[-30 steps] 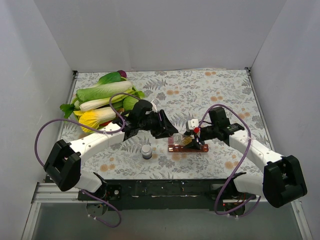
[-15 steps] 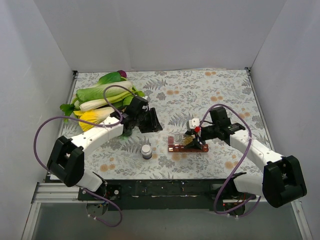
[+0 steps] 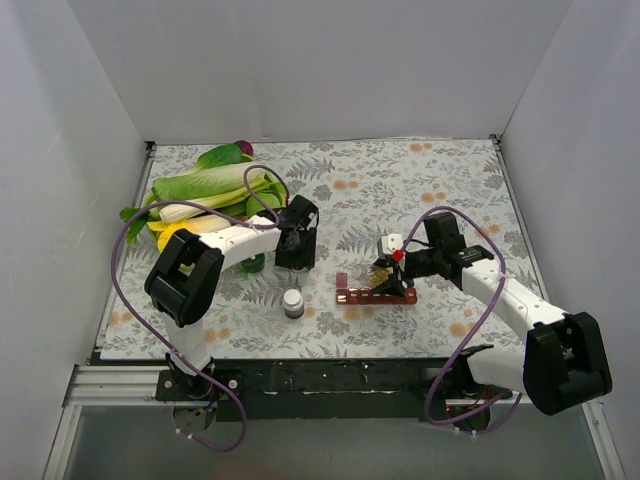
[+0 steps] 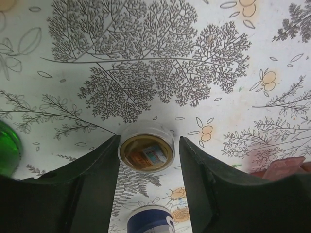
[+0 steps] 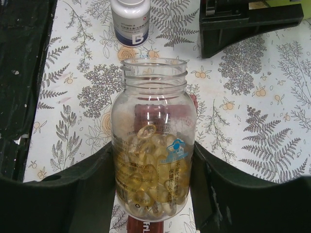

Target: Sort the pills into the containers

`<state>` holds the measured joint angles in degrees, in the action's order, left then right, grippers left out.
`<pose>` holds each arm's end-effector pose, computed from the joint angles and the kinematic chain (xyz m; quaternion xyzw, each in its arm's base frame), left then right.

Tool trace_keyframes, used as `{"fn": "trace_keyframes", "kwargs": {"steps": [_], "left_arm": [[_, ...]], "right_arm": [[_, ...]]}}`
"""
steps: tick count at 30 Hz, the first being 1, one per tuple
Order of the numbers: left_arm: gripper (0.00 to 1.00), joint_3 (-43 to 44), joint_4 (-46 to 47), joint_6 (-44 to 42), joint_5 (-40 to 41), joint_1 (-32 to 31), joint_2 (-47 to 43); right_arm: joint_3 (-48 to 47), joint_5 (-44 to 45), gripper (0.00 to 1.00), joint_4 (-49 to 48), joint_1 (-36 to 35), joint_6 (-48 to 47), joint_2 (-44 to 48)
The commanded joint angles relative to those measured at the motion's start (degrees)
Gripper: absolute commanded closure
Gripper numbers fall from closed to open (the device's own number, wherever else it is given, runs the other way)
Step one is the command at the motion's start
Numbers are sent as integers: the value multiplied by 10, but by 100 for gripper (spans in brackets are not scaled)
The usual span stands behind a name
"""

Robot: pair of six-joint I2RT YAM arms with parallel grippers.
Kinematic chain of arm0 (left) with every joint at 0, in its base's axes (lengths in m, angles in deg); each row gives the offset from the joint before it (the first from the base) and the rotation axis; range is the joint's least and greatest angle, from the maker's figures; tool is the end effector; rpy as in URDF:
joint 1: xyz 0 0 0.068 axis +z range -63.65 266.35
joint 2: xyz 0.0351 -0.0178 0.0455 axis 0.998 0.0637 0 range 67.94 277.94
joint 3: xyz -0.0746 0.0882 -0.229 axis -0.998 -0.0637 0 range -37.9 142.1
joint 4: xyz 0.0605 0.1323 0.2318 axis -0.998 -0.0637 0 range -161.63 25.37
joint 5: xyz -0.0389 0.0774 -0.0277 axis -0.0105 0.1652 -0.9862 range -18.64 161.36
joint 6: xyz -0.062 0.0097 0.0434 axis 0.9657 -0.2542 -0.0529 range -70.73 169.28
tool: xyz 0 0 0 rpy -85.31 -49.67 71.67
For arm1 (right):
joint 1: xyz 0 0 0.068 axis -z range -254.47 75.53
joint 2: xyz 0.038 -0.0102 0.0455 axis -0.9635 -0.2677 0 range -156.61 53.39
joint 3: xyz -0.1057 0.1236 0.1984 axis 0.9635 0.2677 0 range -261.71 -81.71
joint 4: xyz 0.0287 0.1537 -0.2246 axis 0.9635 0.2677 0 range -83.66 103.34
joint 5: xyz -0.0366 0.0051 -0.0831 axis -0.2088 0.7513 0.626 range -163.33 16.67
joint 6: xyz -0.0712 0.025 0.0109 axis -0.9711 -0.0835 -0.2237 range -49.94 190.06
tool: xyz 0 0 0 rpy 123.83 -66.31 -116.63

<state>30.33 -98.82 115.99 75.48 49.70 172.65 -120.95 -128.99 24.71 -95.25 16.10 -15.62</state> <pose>0.3009 -0.2182 0.1167 -0.2614 0.9499 -0.1097 0.1318 0.2232 0.1418 0.1860 -0.6339 0.5552 0.3277 0.4272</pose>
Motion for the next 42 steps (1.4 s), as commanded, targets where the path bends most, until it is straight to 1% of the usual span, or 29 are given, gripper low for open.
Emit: {"fn": "trace_keyframes", "kwargs": {"steps": [1,2,7,11,15,16,19,20,21,22,23,24,26,27,28,29,30,31,32,33,34,35,36,37,38,39,40,41,42], "left_arm": [[43,30,-7,-22,40,1,1],[35,32,-7,-23,38,1,0],[23,36,7,-19,-1,1,-37],[18,28,31,-15,-31,3,-72],[17,18,33,-26,-40,7,-95],[16,15,37,-29,-58,7,-106],[15,-4,68,-44,-83,7,-171],[15,-10,77,-48,-91,8,-213],[14,-17,99,-50,-92,9,-236],[11,-31,109,-53,-93,9,-258],[4,-38,120,-54,-97,10,-278],[2,-45,137,-52,-97,10,-319],[2,-65,150,-50,-104,13,-350],[2,-70,156,-49,-112,14,-373],[2,-75,160,-46,-118,15,-383],[2,-85,163,-43,-123,14,-391],[2,-90,168,-40,-126,15,-400],[2,-94,171,-34,-133,15,-417],[2,-99,173,-33,-133,15,-424],[2,-105,175,-32,-133,16,-432],[2,-107,173,-30,-134,15,-441],[2,-109,173,-31,-134,15,-446],[2,-113,171,-31,-138,15,-450],[2,-114,173,-31,-143,16,-454],[2,-116,175,-28,-148,15,-458],[2,-120,178,-27,-149,16,-460],[2,-121,178,-26,-153,15,-460],[2,-121,180,-24,-161,15,-460],[2,-121,180,-23,-164,16,-461]], "right_arm": [[-11,-20,99,6,6,-2,7],[-12,-20,99,6,6,-3,8],[-13,-30,99,7,16,0,12],[-14,-48,99,7,28,8,15],[-20,-72,99,2,48,26,24],[-21,-90,99,-3,52,38,27],[-29,-93,99,-72,55,131,55],[-43,-87,99,-103,56,203,63],[-67,-82,99,-118,57,226,63],[-94,-75,99,-113,61,247,57],[-114,-70,99,-138,65,302,51],[-155,-61,99,-199,77,413,38],[-198,-35,99,-248,82,533,20],[-218,-27,99,-290,86,677,6],[-220,-47,99,-394,88,754,-1],[-211,-66,99,-509,86,847,-4],[-159,-83,99,-662,75,991,-13],[-142,-73,99,-1052,64,1244,-21],[-144,-61,99,-1190,55,1359,-34],[-161,-63,99,-1269,33,1423,-49],[-185,-75,99,-1266,29,1407,-38],[-177,-77,99,-1240,30,1362,-18],[-170,-83,99,-1183,35,1311,21],[-177,-83,99,-1132,38,1262,23],[-168,-69,99,-1050,47,1263,22],[-154,-40,99,-1064,63,1275,25],[-150,-44,99,-1092,65,1289,23],[-165,-53,99,-1123,55,1303,26],[-181,-86,99,-1120,52,1289,31]]}}
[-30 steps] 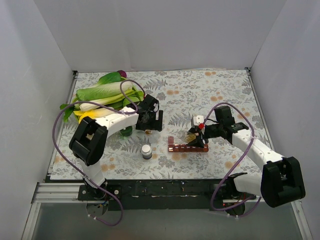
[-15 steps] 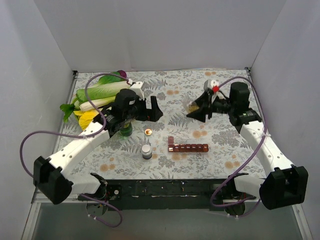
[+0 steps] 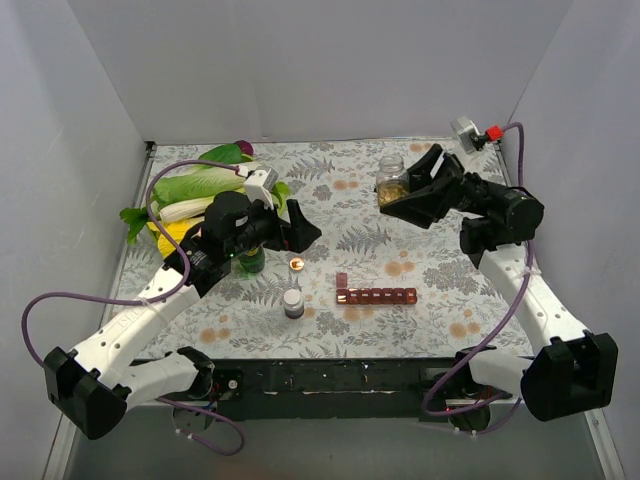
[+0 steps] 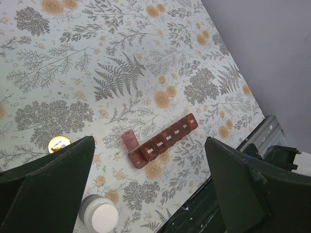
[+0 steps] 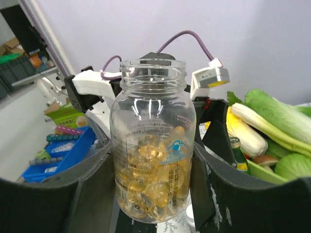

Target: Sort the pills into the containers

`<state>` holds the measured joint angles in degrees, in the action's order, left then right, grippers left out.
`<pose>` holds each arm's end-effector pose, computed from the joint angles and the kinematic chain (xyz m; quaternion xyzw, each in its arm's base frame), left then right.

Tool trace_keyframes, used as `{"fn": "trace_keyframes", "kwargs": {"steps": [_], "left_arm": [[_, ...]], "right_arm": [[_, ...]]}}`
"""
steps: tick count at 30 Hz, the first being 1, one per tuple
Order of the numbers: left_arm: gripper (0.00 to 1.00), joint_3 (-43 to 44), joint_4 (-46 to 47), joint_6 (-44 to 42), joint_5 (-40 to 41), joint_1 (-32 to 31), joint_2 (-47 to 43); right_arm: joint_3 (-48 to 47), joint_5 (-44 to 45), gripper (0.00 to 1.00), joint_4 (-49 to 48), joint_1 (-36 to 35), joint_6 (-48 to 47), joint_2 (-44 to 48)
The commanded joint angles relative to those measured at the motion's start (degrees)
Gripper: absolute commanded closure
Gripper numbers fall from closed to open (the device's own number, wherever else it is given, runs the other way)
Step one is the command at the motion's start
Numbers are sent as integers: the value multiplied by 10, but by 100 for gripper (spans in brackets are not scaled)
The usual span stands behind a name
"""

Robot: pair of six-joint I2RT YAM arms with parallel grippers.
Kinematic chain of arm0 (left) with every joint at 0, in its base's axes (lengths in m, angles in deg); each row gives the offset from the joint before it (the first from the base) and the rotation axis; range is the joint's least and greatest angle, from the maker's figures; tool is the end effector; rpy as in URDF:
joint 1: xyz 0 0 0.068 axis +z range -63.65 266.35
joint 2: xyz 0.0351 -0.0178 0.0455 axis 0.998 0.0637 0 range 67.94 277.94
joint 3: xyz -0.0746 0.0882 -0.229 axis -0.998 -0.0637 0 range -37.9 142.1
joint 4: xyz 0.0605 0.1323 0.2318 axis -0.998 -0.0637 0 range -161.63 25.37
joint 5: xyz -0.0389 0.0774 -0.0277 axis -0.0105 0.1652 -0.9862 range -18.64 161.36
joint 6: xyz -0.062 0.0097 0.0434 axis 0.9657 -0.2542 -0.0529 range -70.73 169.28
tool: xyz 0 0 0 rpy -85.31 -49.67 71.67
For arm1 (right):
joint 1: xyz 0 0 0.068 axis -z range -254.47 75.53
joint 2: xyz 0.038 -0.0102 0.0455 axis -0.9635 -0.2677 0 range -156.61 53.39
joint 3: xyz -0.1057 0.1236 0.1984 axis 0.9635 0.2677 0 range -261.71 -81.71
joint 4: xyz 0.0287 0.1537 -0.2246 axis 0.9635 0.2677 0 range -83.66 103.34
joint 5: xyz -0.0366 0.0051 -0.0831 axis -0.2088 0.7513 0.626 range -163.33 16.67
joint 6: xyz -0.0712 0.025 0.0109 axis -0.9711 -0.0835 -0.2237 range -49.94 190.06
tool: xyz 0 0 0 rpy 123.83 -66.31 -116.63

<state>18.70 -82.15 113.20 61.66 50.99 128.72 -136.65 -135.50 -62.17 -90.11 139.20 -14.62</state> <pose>0.2294 -0.1762 0.3192 -0.1575 0.8108 -0.4715 0.3089 0.2267 0.1228 0.4286 -0.3257 0.4490 0.6646 0.5006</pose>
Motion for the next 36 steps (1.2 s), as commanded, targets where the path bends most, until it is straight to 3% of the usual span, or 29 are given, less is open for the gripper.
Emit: {"fn": "trace_keyframes", "kwargs": {"steps": [1,2,3,5,6,9,11,12,14,18,22,23,26,32,36], "left_arm": [[2,-6,16,5,-31,2,-22],[2,-8,21,4,-37,3,-22],[2,-8,24,3,-38,3,-19],[2,-3,25,2,-42,2,-11],[2,2,22,0,-44,3,-1],[2,15,13,-6,-52,3,13],[2,18,8,-15,-53,3,15],[2,17,8,-18,-59,3,15],[2,12,11,-23,-71,2,18],[2,-1,23,-13,-110,2,21],[2,-12,26,2,-130,3,33],[2,-15,28,2,-132,3,36],[2,-27,32,-4,-131,2,30],[2,-30,27,-63,-68,3,-18],[2,-38,28,-101,-48,4,-47]], "right_arm": [[-36,-34,99,-225,1,30,25],[-59,-37,99,-171,21,-66,29],[-74,-17,99,48,34,-126,24],[-154,19,99,302,39,-296,6],[-169,49,99,449,25,-441,3],[-192,69,99,516,-10,-548,2],[-226,139,99,654,-41,-692,6],[-238,177,99,682,-42,-757,5],[-229,183,99,704,-38,-785,14],[-178,67,99,726,-38,-844,39],[-118,-27,99,864,-37,-1041,60],[-109,-51,99,934,-37,-1144,67],[-66,-107,99,1005,-37,-1243,82],[28,-4,99,986,-37,-1243,114],[81,0,99,959,-37,-1225,125]]}}
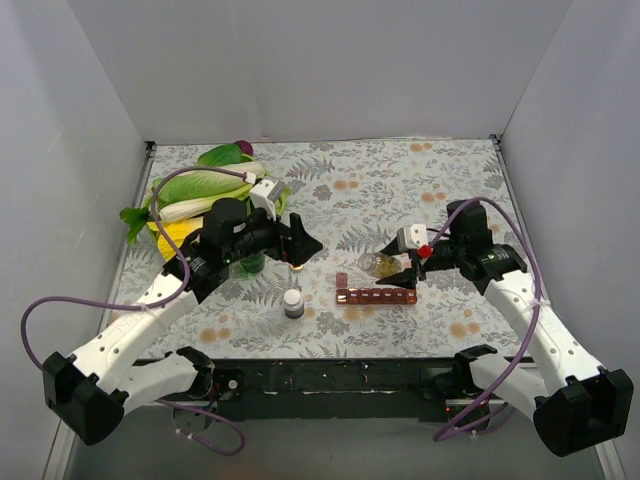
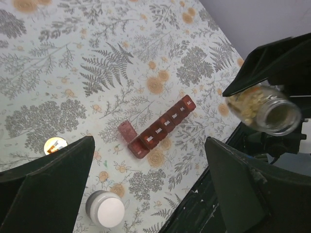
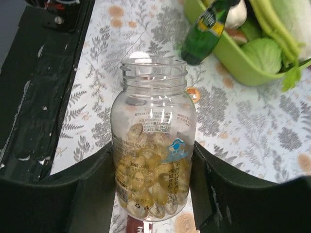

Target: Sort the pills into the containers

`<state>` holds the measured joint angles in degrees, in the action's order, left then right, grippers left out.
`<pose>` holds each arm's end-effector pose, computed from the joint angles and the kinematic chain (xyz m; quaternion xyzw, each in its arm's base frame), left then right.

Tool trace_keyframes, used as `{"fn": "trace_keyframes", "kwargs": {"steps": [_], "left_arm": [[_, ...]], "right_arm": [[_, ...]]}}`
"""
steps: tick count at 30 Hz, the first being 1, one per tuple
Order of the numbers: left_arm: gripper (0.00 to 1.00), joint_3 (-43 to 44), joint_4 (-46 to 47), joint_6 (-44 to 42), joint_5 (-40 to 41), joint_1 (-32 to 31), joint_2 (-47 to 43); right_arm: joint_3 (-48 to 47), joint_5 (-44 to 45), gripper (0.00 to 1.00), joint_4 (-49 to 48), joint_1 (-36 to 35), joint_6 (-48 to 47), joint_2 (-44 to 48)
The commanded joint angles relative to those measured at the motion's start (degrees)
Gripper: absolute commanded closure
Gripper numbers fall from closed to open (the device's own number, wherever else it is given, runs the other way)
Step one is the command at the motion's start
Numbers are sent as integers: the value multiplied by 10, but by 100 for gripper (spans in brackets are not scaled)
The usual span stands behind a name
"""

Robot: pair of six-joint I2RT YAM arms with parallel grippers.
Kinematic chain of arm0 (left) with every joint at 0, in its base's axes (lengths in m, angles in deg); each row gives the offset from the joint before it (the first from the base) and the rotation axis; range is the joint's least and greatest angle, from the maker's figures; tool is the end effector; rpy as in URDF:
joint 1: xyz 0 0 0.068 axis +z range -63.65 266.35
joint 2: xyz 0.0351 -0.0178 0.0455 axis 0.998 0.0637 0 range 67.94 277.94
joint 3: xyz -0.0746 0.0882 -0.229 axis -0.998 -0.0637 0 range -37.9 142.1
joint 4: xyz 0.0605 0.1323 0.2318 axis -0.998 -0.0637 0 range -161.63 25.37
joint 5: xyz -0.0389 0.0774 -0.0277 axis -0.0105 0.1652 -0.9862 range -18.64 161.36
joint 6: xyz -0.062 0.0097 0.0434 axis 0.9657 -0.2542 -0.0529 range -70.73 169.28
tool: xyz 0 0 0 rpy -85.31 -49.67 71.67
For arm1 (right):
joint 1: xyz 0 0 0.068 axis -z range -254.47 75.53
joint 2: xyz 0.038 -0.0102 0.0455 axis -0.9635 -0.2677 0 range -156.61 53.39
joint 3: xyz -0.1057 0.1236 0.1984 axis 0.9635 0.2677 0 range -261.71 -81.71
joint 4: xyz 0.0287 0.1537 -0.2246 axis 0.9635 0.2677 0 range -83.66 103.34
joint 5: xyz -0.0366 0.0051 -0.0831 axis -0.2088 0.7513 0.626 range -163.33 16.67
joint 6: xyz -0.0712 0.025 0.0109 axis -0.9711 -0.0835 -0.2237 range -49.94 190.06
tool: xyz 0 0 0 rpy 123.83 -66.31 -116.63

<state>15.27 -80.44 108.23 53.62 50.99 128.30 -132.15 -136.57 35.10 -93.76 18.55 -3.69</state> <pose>0.2219 -0.1816 0.3025 -0.0852 0.8239 -0.4873 0.2765 0.2009 0.1314 0.2910 -0.6344 0.4775 0.3392 0.5045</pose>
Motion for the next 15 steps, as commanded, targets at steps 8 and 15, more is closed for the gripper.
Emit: {"fn": "trace_keyframes", "kwargs": {"steps": [8,15], "left_arm": [[2,-75,71,11,-32,4,-53],[2,-90,71,14,-22,3,-58]], "right_arm": [[105,50,99,-53,0,-10,0],[128,188,99,-44,-37,-8,1]]}}
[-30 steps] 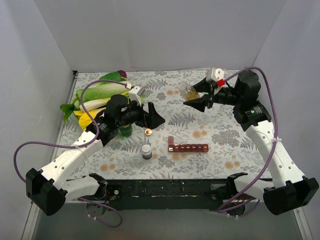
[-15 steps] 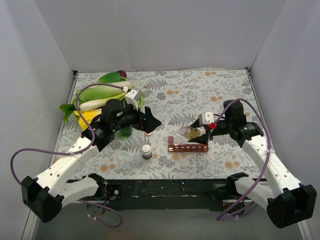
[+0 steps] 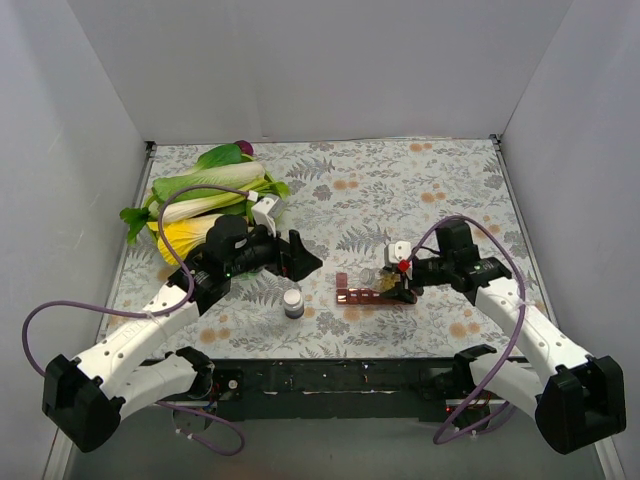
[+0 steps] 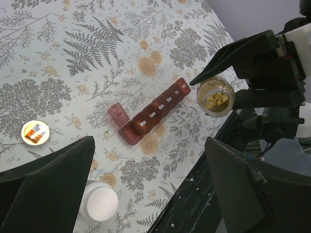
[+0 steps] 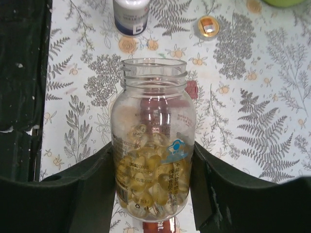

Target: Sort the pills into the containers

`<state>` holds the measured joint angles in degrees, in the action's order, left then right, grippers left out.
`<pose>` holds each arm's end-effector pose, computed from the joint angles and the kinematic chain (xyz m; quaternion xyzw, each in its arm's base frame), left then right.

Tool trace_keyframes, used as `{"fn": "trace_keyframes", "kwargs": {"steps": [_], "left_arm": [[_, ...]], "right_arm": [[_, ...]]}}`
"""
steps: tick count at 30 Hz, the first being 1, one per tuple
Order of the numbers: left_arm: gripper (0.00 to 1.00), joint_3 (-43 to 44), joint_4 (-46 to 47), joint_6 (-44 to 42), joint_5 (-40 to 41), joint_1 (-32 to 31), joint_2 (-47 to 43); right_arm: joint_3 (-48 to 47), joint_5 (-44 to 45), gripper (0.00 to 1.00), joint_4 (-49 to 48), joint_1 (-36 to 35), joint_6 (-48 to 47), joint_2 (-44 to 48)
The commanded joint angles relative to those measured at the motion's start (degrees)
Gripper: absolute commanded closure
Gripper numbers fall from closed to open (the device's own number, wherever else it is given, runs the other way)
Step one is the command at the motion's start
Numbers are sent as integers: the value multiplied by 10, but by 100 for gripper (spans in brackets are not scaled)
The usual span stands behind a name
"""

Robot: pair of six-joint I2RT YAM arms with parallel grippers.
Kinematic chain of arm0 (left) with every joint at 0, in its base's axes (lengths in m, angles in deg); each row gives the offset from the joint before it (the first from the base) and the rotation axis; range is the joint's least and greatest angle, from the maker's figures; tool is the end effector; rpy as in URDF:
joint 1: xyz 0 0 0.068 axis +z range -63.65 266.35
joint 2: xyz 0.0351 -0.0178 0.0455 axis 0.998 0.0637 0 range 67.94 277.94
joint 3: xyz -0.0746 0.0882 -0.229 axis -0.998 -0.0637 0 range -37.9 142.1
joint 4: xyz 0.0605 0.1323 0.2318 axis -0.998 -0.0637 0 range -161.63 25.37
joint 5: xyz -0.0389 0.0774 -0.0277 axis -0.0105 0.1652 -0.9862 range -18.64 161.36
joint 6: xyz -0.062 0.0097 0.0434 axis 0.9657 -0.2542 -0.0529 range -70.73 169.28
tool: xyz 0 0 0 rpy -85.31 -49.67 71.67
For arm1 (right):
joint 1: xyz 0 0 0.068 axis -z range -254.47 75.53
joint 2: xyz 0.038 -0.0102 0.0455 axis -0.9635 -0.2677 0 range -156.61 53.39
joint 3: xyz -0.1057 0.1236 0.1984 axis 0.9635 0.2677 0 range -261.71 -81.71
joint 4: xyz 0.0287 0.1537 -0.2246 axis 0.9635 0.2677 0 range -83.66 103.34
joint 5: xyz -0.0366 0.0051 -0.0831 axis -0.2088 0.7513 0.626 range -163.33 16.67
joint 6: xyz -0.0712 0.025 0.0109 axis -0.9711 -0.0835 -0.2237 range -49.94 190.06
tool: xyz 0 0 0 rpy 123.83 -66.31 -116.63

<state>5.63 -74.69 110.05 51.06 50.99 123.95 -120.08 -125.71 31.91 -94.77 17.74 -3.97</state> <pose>0.2081 -0.1752 0.2696 -0.0847 0.8201 -0.5046 0.2562 0.1990 0.1282 0.2148 -0.6275 0.5660 0.2957 0.4454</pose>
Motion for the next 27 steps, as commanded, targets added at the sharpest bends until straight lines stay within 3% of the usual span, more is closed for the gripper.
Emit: {"fn": "trace_keyframes", "kwargs": {"steps": [1,9,21,27], "left_arm": [[2,11,5,-22,12,4,-15],[2,32,-73,-115,118,4,-22],[2,-23,-57,-173,195,3,-70],[2,-49,-32,-193,196,3,-94]], "right_arm": [[8,103,99,-7,-35,1,1],[-28,183,99,18,-84,6,-59],[-84,282,99,51,-152,26,-133],[-110,320,99,77,-178,35,-164]]}}
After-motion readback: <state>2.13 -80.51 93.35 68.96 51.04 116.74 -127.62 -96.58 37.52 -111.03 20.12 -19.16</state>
